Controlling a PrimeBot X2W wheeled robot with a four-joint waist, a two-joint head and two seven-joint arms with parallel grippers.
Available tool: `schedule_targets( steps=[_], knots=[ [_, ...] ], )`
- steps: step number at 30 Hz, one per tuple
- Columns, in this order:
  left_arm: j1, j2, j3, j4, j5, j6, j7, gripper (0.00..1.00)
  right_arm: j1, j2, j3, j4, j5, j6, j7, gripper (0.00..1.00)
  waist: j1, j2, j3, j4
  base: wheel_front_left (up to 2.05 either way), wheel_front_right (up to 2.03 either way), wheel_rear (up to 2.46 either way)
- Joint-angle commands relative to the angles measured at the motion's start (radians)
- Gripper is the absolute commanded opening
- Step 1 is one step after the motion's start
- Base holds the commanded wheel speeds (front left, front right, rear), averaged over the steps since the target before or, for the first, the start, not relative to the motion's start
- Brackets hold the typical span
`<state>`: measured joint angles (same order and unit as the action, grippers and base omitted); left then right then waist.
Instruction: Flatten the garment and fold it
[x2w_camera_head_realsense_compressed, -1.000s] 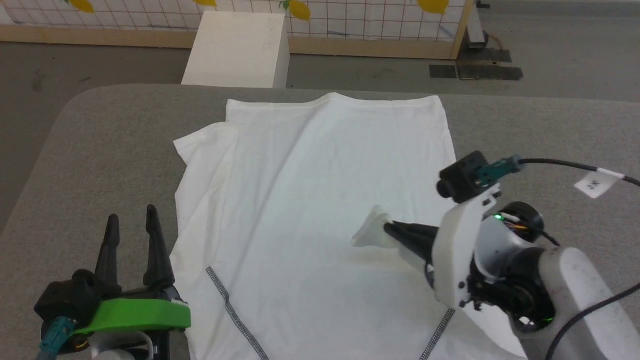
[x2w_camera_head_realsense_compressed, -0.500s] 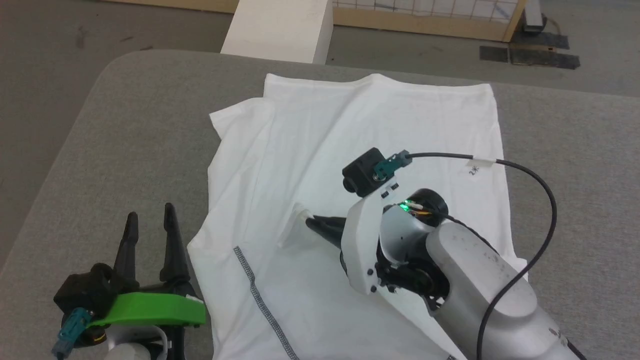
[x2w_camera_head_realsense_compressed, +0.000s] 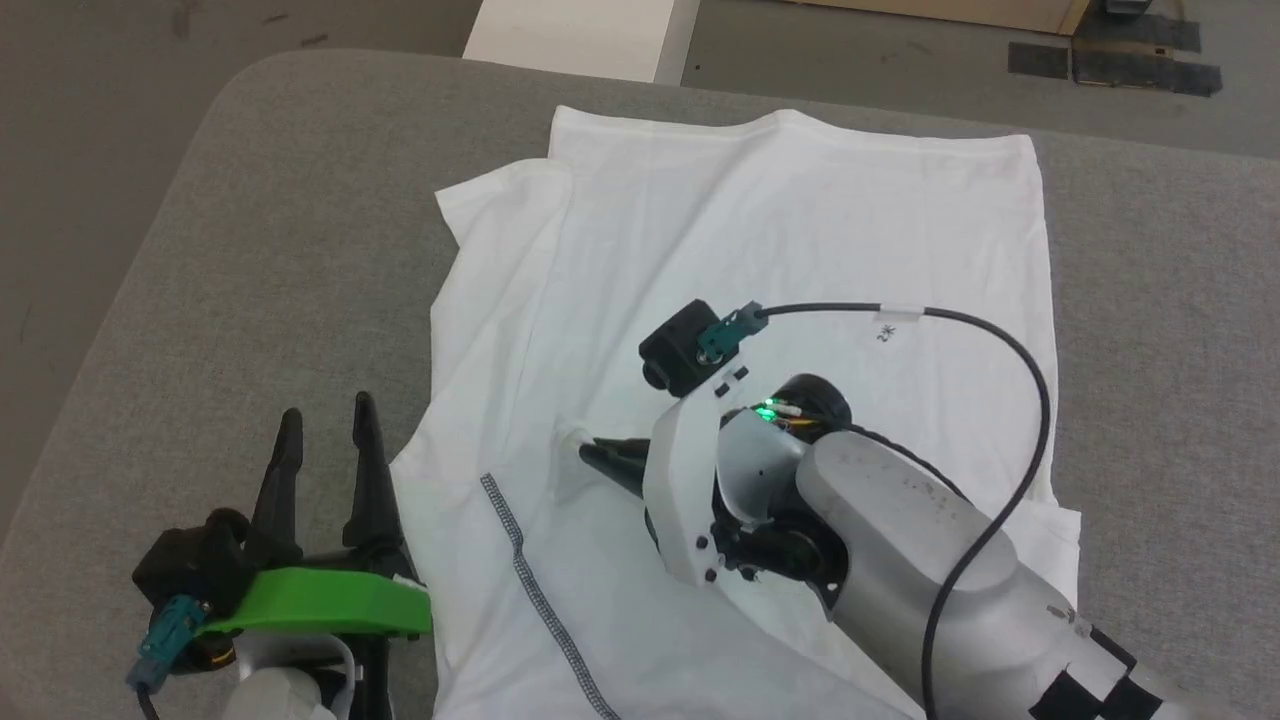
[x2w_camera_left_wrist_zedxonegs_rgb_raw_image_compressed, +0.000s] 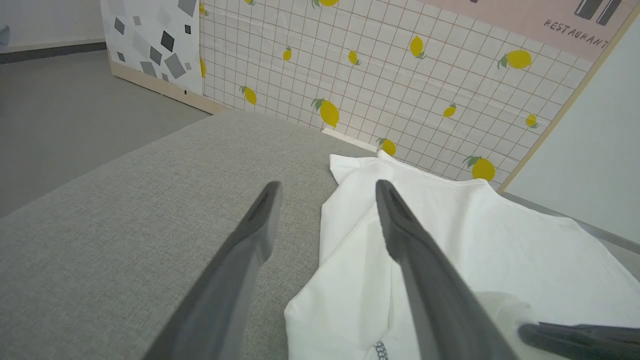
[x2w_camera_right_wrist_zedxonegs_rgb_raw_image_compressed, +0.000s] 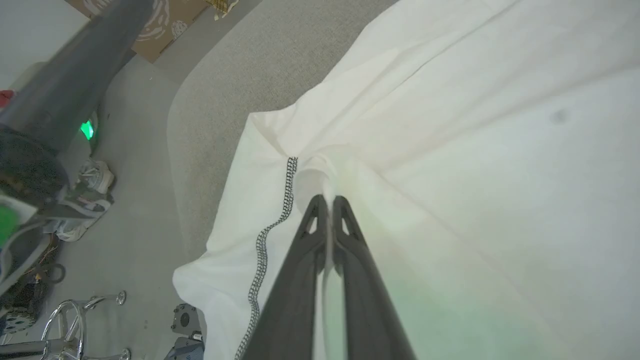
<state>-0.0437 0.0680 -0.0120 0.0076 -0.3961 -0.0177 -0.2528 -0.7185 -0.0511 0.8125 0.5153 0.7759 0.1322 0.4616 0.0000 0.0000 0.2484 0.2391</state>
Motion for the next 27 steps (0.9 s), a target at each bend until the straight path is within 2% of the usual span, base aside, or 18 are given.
schedule_targets(
  steps=[1, 7, 12, 16, 20, 23, 27],
  knots=[
    [-0.016, -0.006, 0.0, 0.004, 0.004, -0.005, -0.008, 1.0, -0.021, 0.001, 0.014, 0.012, 0.009, -0.002, -0.014, 1.0, 0.0, 0.0, -0.003, -0.003, 0.0, 0.0, 0.0],
    [0.002, -0.006, 0.008, 0.005, 0.009, 0.0, -0.009, 1.0, -0.049, 0.001, 0.05, -0.023, 0.063, -0.002, -0.069, 1.0, 0.0, 0.0, -0.032, -0.03, 0.0, 0.0, 0.0],
    [0.018, 0.002, 0.017, -0.004, 0.013, 0.006, -0.009, 1.0, -0.062, -0.023, -0.029, -0.103, 0.07, -0.002, -0.154, 1.0, 0.0, 0.0, -0.064, -0.062, 0.0, 0.0, 0.0],
    [0.033, 0.011, 0.027, -0.011, 0.013, 0.014, -0.008, 1.0, -0.035, -0.098, -0.163, -0.153, 0.007, -0.002, -0.238, 1.0, 0.0, 0.0, -0.095, -0.09, 0.0, 0.0, 0.0],
    [0.049, 0.019, 0.034, -0.017, 0.011, 0.021, -0.002, 1.0, 0.049, -0.152, -0.342, -0.196, -0.084, -0.002, -0.312, 1.0, 0.0, 0.0, -0.117, -0.117, 0.0, 0.0, 0.0],
    [0.054, 0.024, 0.035, -0.023, 0.01, 0.024, 0.004, 1.0, 0.14, -0.162, -0.496, -0.24, -0.152, -0.002, -0.347, 1.0, 0.0, 0.0, -0.121, -0.136, 0.0, 0.0, 0.0],
    [0.057, 0.027, 0.036, -0.023, 0.006, 0.028, 0.008, 1.0, 0.271, -0.139, -0.68, -0.311, -0.244, -0.002, -0.372, 1.0, 0.0, 0.0, -0.12, -0.157, 0.0, 0.0, 0.0]
  ],
)
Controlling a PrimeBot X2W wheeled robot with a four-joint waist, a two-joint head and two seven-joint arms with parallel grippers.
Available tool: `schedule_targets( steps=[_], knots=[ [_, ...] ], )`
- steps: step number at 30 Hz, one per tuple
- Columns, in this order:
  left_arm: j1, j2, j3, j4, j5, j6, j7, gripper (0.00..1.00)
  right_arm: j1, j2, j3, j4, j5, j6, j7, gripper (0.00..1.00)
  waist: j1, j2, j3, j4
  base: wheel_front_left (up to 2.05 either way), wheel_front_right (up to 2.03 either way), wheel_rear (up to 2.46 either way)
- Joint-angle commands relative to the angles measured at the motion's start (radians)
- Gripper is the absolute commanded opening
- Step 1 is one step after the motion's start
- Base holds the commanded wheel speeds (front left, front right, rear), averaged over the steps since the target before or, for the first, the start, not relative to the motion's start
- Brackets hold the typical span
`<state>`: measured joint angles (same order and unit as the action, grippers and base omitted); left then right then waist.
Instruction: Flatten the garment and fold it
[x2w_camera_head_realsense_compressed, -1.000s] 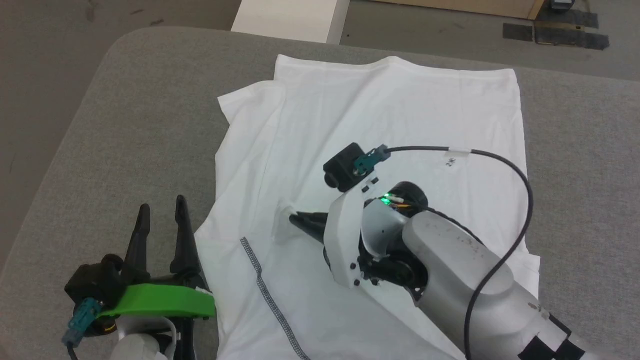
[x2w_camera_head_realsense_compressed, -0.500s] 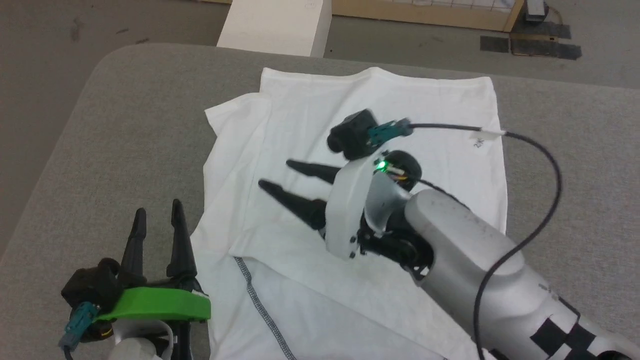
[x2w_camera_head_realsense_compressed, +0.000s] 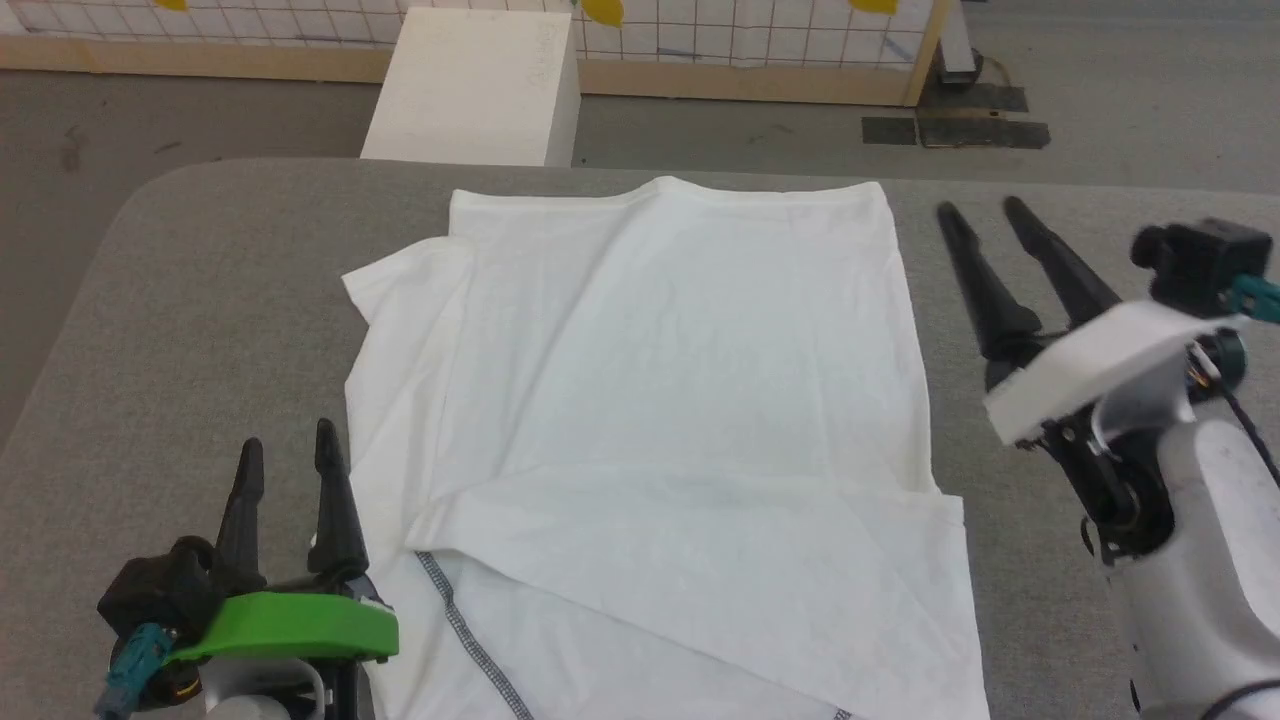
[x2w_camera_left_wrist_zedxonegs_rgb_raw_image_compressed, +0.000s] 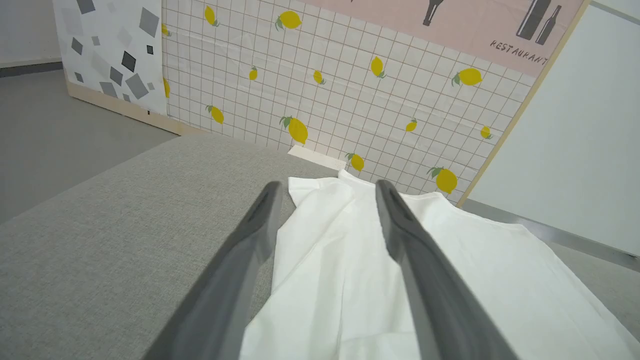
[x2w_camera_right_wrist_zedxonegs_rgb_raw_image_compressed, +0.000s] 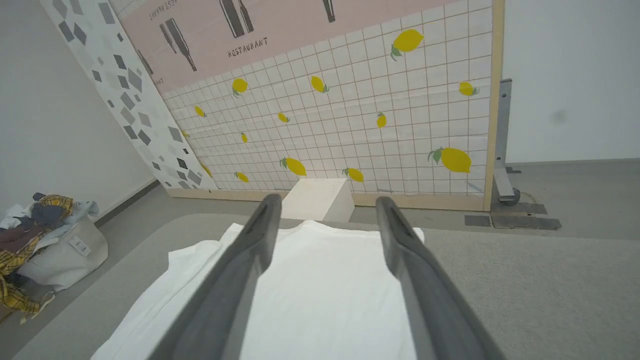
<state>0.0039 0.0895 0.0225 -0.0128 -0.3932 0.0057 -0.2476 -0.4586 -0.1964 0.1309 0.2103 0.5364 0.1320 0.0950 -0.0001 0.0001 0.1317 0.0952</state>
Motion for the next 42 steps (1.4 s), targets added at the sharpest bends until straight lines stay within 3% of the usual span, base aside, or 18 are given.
schedule_targets(
  steps=[1, 9, 14, 18, 24, 31, 34, 42],
  knots=[
    [0.01, 0.006, 0.003, -0.002, 0.002, 0.006, 0.003, 1.0, 0.042, 0.018, -0.033, -0.023, -0.021, -0.001, -0.003, 1.0, 0.0001, -0.0001, -0.002, -0.019, 0.0, 0.0, 0.0],
    [-0.025, 0.01, 0.016, 0.013, -0.035, 0.006, 0.025, 1.0, 0.234, 0.107, -0.246, -0.186, -0.111, -0.001, 0.068, 1.0, 0.0001, -0.0001, 0.036, -0.046, 0.0, 0.0, 0.0],
    [-0.17, 0.053, 0.031, 0.056, -0.09, -0.011, 0.131, 1.0, 0.269, 0.128, -0.326, -0.285, -0.122, -0.001, 0.11, 1.0, 0.0001, -0.0001, 0.096, -0.038, 0.0, 0.0, 0.0],
    [-0.354, 0.129, 0.043, 0.116, -0.135, -0.013, 0.307, 1.0, 0.269, 0.135, -0.368, -0.36, -0.133, -0.001, 0.149, 1.0, 0.0001, -0.0001, 0.172, -0.038, 0.0, 0.0, 0.0],
    [-0.619, 0.266, 0.015, 0.244, -0.172, -0.007, 0.66, 1.0, 0.242, 0.14, -0.41, -0.448, -0.14, -0.001, 0.19, 1.0, 0.0001, -0.0001, 0.313, -0.057, 0.0, 0.0, 0.0],
    [-0.781, 0.362, -0.038, 0.315, -0.177, 0.042, 1.002, 1.0, 0.22, 0.145, -0.431, -0.477, -0.134, -0.001, 0.197, 1.0, 0.0001, -0.0001, 0.416, -0.084, 0.0, 0.0, 0.0],
    [-0.8, 0.388, -0.05, 0.354, -0.171, 0.05, 1.063, 1.0, 0.212, 0.145, -0.433, -0.48, -0.13, -0.001, 0.192, 1.0, 0.0001, -0.0001, 0.438, -0.092, 0.0, 0.0, 0.0],
    [-0.821, 0.402, -0.051, 0.457, -0.173, 0.033, 1.041, 1.0, 0.204, 0.146, -0.44, -0.492, -0.13, -0.001, 0.192, 1.0, 0.0001, -0.0001, 0.471, -0.096, 0.0, 0.0, 0.0]
  ],
)
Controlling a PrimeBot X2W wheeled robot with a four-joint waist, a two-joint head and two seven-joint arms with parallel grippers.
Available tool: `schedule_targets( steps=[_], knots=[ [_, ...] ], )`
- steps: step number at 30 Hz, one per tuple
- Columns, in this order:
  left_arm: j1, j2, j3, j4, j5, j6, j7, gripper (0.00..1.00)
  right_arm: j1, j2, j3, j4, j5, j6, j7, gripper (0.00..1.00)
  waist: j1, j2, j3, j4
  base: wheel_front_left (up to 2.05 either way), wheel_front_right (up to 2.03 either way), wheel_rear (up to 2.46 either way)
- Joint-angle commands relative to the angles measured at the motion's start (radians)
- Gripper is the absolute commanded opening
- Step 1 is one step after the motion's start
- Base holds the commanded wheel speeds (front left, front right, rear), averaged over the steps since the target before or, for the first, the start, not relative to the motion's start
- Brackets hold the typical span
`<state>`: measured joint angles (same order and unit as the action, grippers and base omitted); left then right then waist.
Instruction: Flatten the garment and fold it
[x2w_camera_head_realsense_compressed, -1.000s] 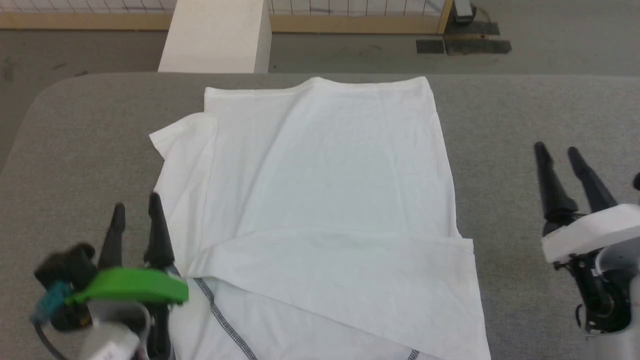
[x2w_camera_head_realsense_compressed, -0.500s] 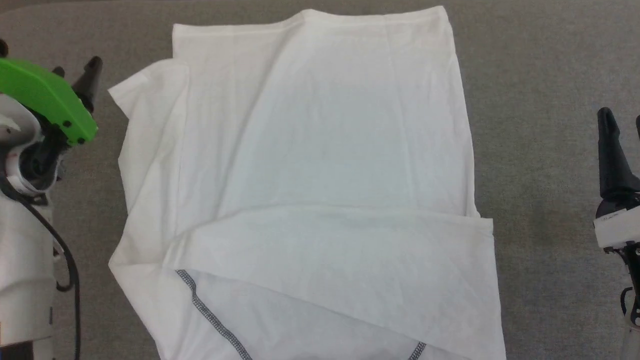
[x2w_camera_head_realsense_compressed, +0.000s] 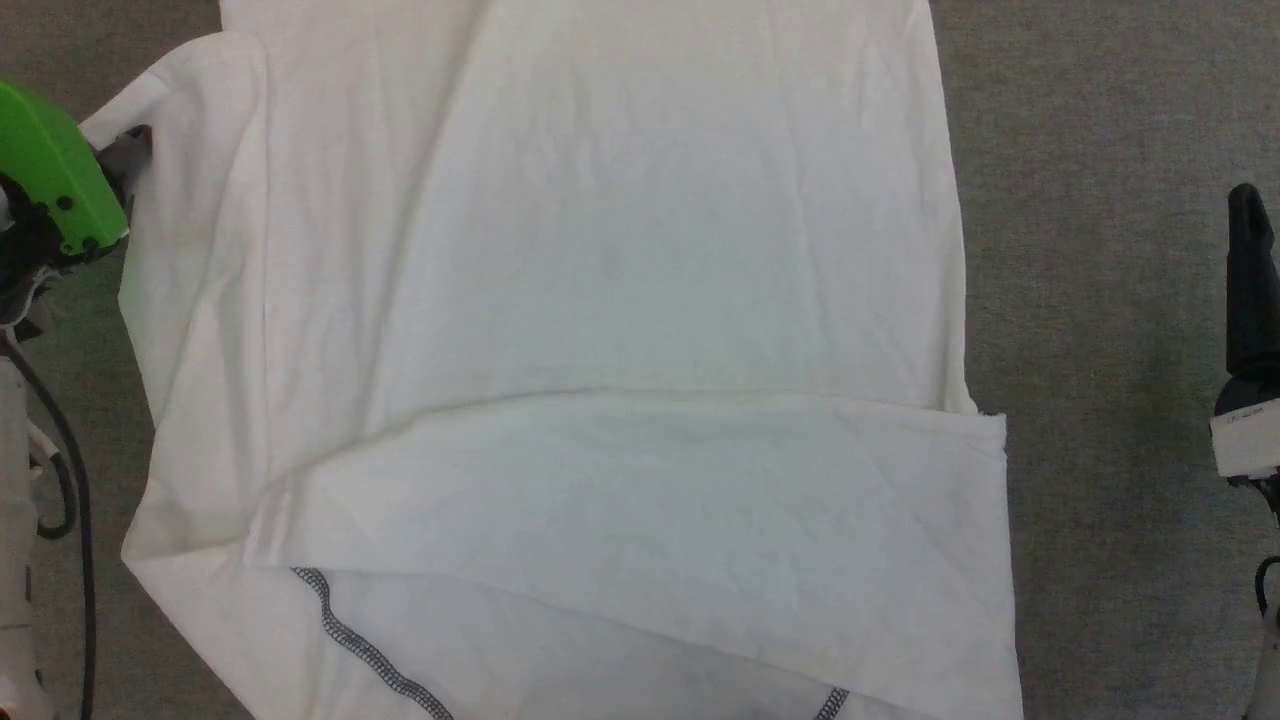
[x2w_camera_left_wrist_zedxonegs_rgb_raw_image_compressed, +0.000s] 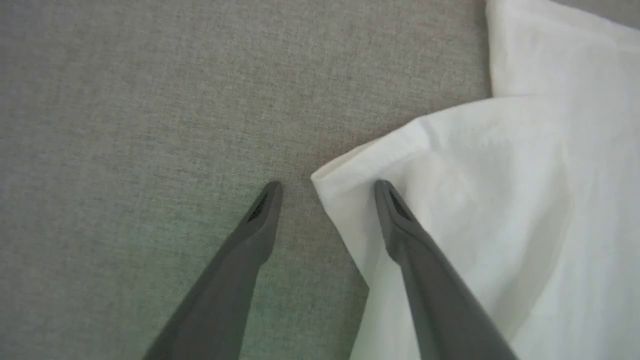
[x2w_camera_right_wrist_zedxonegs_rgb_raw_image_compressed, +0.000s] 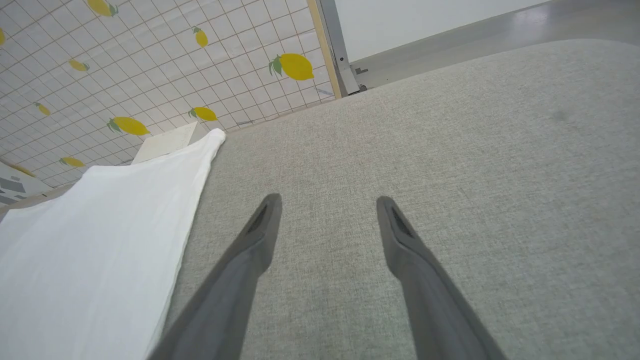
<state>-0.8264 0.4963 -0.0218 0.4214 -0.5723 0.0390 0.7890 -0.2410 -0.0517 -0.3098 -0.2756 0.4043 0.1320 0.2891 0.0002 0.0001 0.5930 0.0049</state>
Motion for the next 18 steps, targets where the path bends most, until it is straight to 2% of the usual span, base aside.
schedule_targets(
  steps=[1, 2, 3, 8, 12, 18],
  knots=[
    [0.011, -0.007, -0.007, 0.036, 0.002, -0.001, 0.007, 1.0, -0.014, 0.001, 0.002, -0.006, 0.002, -0.001, -0.002, 1.0, -0.0002, -0.0001, 0.011, -0.006, 0.0, 0.0, 0.0],
    [0.013, -0.009, -0.008, 0.046, -0.003, -0.005, 0.007, 0.7, -0.014, 0.001, 0.003, -0.006, 0.002, -0.001, -0.002, 1.0, -0.0002, -0.0001, 0.012, -0.005, 0.0, 0.0, 0.0],
    [0.015, -0.013, -0.004, 0.054, -0.011, -0.01, 0.001, 0.0, -0.014, 0.001, 0.003, -0.005, 0.001, -0.001, -0.002, 1.0, -0.0002, -0.0001, 0.012, -0.004, 0.0, 0.0, 0.0],
    [0.022, -0.026, 0.033, 0.079, -0.054, -0.035, -0.062, 0.0, -0.013, 0.001, 0.002, 0.002, -0.003, -0.001, -0.002, 1.0, -0.0002, -0.0001, -0.001, 0.008, 0.0, 0.0, 0.0],
    [0.02, -0.022, 0.101, 0.088, -0.095, -0.039, -0.153, 0.0, -0.013, 0.001, -0.001, 0.01, -0.009, -0.001, 0.0, 1.0, -0.0002, -0.0001, -0.033, 0.027, 0.0, 0.0, 0.0],
    [0.052, 0.019, 0.208, 0.094, -0.133, -0.044, -0.288, 0.0, 0.005, 0.001, 0.008, 0.033, -0.009, -0.001, 0.0, 1.0, -0.0002, -0.0001, -0.107, 0.064, 0.0, 0.0, 0.0]
  ],
)
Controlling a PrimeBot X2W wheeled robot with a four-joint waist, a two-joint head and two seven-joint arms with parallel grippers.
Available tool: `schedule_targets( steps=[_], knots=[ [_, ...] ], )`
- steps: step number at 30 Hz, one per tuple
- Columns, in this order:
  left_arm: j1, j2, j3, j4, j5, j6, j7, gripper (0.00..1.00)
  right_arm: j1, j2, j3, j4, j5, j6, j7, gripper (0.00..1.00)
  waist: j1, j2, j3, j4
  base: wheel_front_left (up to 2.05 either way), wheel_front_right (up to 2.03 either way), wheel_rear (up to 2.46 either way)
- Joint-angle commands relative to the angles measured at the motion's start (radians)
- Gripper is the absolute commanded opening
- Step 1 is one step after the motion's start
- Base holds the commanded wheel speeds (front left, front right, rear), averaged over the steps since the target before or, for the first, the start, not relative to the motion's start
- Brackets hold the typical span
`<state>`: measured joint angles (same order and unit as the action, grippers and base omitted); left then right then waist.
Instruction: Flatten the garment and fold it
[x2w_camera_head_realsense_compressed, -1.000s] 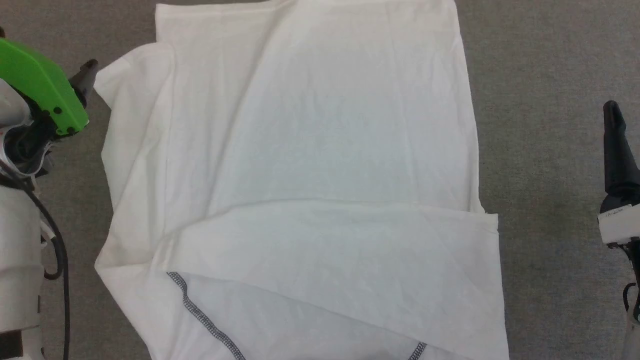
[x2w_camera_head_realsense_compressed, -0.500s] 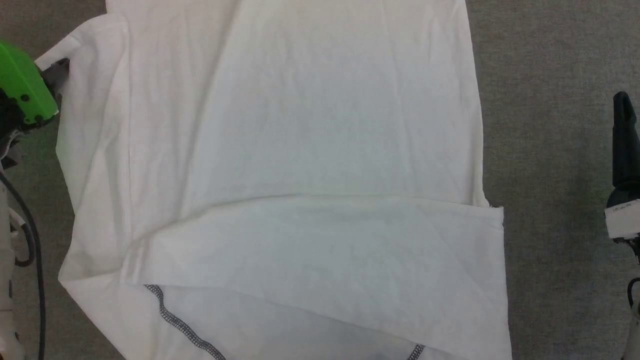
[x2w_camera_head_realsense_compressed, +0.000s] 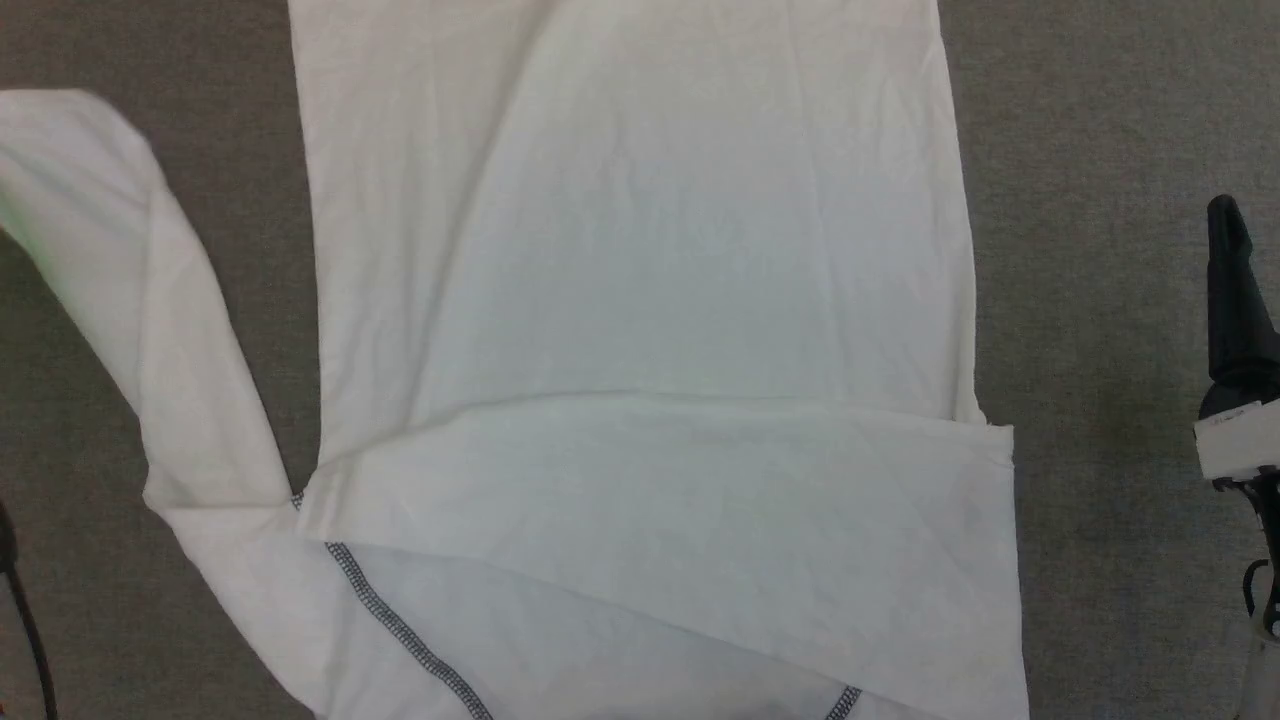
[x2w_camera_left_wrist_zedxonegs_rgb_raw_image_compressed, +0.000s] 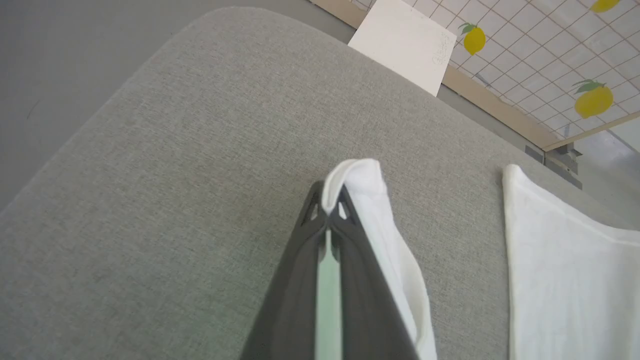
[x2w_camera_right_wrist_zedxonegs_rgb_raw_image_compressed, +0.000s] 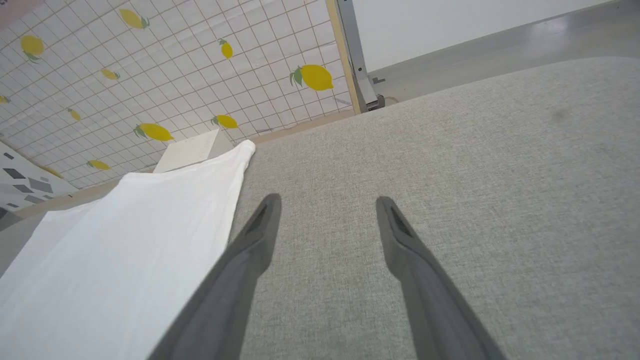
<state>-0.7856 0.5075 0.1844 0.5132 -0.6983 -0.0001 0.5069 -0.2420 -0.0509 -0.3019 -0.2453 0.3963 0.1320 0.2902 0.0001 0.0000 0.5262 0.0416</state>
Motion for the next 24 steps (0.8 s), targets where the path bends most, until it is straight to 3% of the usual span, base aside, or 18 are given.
schedule_targets(
  steps=[1, 15, 24],
  knots=[
    [0.022, 0.017, 0.018, 0.003, -0.012, -0.006, -0.021, 0.0, 0.01, 0.001, 0.001, 0.009, 0.0, -0.001, -0.001, 1.0, -0.0001, 0.0, -0.052, 0.033, 0.0, 0.0, 0.0],
    [0.177, 0.111, 0.153, -0.045, -0.018, 0.044, -0.111, 0.0, 0.062, 0.001, 0.005, 0.055, 0.015, -0.001, -0.011, 1.0, -0.0001, 0.0, -0.193, 0.098, 0.0, 0.0, 0.0],
    [0.231, 0.103, 0.166, -0.122, -0.049, 0.058, -0.058, 0.0, 0.08, 0.001, 0.012, 0.085, 0.028, -0.001, -0.027, 1.0, -0.0001, 0.0, -0.245, 0.089, 0.0, 0.0, 0.0]
  ],
)
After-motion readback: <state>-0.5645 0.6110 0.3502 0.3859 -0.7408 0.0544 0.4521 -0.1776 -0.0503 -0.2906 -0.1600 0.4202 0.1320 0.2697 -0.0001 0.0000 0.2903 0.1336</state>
